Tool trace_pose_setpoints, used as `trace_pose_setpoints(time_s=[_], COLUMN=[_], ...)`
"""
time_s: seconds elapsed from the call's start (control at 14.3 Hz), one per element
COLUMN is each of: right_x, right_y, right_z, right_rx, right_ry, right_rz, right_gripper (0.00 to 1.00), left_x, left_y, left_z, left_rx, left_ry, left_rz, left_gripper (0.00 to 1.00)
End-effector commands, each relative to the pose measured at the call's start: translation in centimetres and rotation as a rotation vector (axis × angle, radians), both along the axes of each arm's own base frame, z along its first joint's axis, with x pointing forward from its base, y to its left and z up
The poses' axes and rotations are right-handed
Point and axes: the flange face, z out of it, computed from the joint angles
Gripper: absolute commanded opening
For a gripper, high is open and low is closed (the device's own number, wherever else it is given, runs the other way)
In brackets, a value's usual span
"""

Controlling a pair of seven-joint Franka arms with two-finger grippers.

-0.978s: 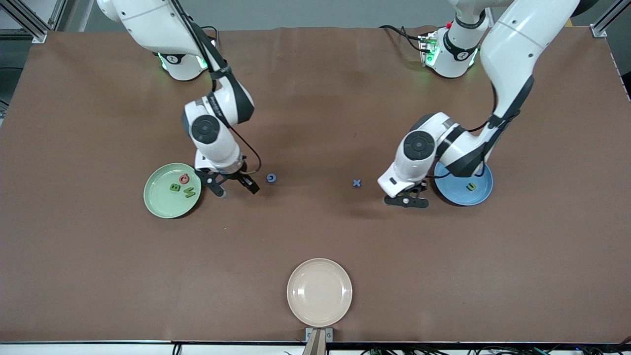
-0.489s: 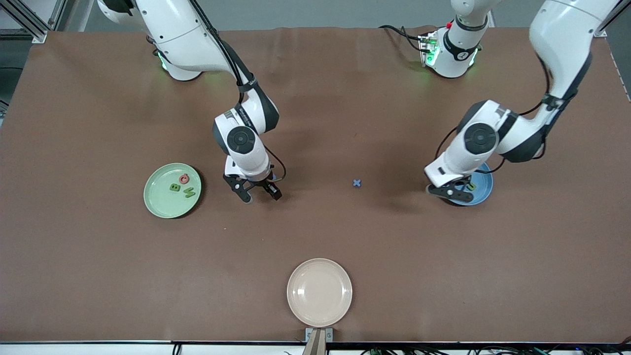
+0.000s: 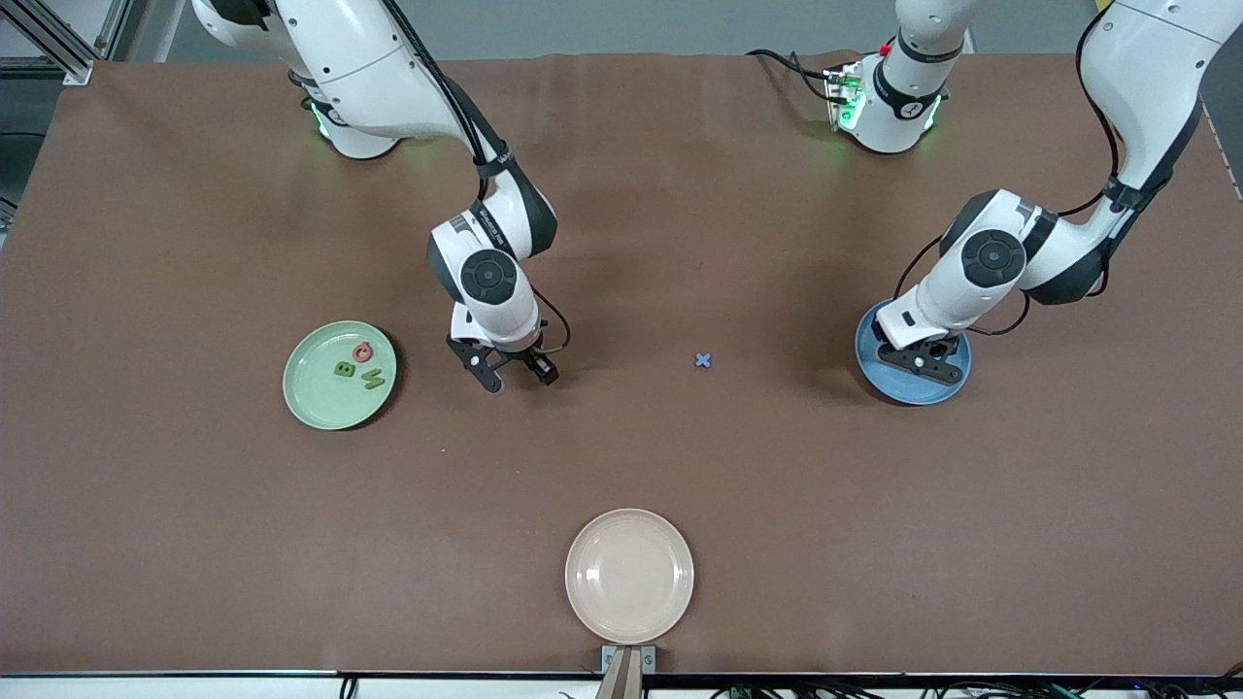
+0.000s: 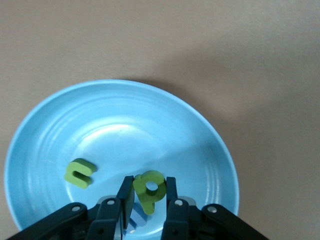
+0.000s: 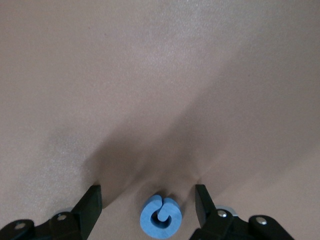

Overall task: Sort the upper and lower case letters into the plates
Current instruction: 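Drop the p in the blue plate while the right gripper grasps the blue G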

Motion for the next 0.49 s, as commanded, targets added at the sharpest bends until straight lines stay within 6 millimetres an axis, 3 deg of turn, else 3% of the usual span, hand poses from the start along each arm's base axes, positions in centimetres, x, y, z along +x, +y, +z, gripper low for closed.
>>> trace_pose_setpoints(time_s=[0.0, 0.21, 0.35, 0.42], right_x=[-0.84, -1.58, -1.74, -1.78], right_y=[0.54, 1.16, 1.02, 1.00], right_z=[-0.05, -0.12, 0.21, 0.61], right_rx=[-0.008, -0.011, -0.009, -0.007], right_ry=[0.014, 0.015, 0.012, 0.013], right_rz=[-0.014, -0.011, -0.010, -0.011], right_gripper=[0.70, 0.56, 0.38, 0.25], left_x=[-0.31, -0.51, -0.57, -0.50], left_y=[-0.73, -0.84, -0.80, -0.78], left_z=[-0.35, -0.94, -1.12, -1.08], left_rx=[-0.008, -0.005, -0.007, -0.007], left_ry=[-0.009, -0.006, -0.001, -0.003], left_rz=[-0.022, -0.046, -0.042, -0.036], left_gripper=[0.12, 0.14, 0.17, 0.35])
